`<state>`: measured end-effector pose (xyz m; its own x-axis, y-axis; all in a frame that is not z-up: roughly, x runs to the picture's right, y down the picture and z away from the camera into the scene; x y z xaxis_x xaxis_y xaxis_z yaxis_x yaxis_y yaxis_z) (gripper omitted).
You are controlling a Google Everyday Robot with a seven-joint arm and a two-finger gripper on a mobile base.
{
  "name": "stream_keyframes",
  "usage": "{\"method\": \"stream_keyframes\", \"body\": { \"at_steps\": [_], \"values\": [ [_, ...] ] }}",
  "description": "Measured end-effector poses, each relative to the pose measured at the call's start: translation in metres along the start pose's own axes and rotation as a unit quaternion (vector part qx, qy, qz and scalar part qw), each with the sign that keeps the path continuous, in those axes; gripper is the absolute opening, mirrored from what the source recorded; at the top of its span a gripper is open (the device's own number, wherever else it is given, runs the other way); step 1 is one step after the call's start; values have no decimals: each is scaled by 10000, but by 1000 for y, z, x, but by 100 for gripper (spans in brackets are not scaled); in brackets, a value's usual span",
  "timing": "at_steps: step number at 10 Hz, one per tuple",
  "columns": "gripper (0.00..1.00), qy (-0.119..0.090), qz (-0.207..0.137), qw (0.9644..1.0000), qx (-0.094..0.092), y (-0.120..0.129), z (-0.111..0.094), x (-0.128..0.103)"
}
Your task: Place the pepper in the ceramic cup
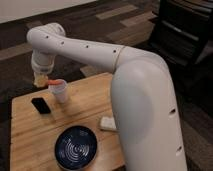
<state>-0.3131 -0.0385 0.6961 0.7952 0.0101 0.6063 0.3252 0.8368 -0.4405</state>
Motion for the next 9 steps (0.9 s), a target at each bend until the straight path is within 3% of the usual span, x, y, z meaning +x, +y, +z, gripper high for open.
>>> {"method": "stream_keyframes", "body": {
  "at_steps": [4,9],
  "values": [
    [0,-413,72,9981,-443,3,17,11],
    [0,-778,46,9943,-734,-6,30,19]
  ]
}}
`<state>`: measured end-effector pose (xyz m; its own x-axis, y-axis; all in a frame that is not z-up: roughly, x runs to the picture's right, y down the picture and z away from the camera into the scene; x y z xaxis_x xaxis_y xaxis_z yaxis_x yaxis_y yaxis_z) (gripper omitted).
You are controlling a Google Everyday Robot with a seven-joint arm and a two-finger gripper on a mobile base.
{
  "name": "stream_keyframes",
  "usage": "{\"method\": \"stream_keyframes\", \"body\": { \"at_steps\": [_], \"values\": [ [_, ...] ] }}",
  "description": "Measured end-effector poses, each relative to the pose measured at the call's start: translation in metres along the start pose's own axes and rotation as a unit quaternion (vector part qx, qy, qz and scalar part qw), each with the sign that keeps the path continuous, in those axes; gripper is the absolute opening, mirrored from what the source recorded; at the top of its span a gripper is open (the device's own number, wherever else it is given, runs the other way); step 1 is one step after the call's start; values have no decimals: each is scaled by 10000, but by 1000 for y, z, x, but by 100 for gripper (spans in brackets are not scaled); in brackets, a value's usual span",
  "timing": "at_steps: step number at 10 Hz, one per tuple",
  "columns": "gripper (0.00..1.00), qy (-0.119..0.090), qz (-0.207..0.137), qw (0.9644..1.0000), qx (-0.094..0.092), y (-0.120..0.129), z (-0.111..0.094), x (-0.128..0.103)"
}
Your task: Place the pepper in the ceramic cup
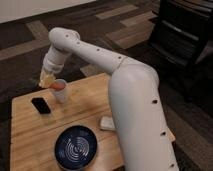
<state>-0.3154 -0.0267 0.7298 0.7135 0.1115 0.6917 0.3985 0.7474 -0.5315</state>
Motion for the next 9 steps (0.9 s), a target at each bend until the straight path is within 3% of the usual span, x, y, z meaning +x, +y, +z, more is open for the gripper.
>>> {"method": "stream_keyframes", "body": {
  "at_steps": [2,6,9],
  "values": [
    [20,-2,6,10000,5,0,-1,1],
    [76,-2,0,10000,3,0,0,0],
    [80,0,-1,10000,11,0,-1,0]
  ]
}}
